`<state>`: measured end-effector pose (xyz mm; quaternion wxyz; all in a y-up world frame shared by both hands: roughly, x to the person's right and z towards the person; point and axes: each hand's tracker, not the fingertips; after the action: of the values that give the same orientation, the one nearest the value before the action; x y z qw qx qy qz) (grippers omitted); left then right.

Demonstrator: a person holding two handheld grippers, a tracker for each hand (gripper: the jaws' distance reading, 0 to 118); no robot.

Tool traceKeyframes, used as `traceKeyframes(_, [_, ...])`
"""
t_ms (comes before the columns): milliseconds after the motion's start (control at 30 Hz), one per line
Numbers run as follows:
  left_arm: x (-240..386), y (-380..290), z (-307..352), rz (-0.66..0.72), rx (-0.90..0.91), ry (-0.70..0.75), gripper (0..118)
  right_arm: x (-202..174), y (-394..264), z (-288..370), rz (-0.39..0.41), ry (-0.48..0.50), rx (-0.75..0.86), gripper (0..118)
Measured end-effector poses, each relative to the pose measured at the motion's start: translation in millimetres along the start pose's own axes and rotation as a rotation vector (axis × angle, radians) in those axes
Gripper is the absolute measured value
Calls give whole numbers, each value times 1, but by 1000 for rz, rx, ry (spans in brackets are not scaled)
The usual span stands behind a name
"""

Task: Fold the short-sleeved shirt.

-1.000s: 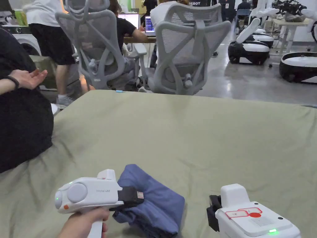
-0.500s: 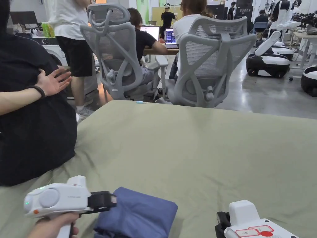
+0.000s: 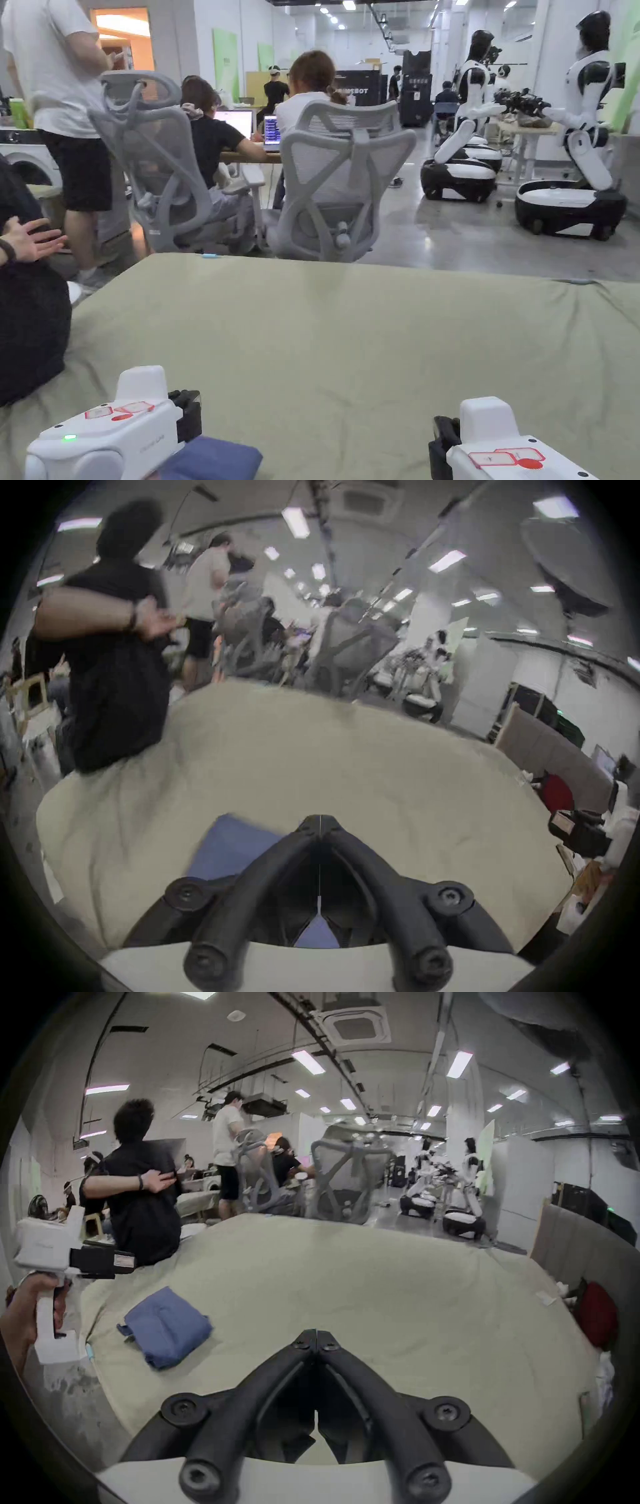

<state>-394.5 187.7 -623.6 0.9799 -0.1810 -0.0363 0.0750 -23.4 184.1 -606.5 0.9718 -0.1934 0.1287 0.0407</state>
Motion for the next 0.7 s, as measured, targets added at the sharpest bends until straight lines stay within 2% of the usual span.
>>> traceKeyframes(100, [73,9,10,-108,104,-5,0,51,6,35,-3,-73,36,0])
traceKeyframes(233, [152,21,26,-149,189,-62,0,112,15,72,-5,-148,79,0])
traceKeyframes(300, [190,20,34,-180,218,-46,0,140,21,88,13,-199,118,0])
traceKeyframes(400, [228,18,39,-166,221,-53,0,172,26,106,17,-225,164,0])
traceKeyframes(567, [263,9,46,-102,220,-50,1,201,24,121,35,-254,184,0])
traceKeyframes(700, [278,2,49,-113,219,-46,1,210,13,126,1,-239,184,0])
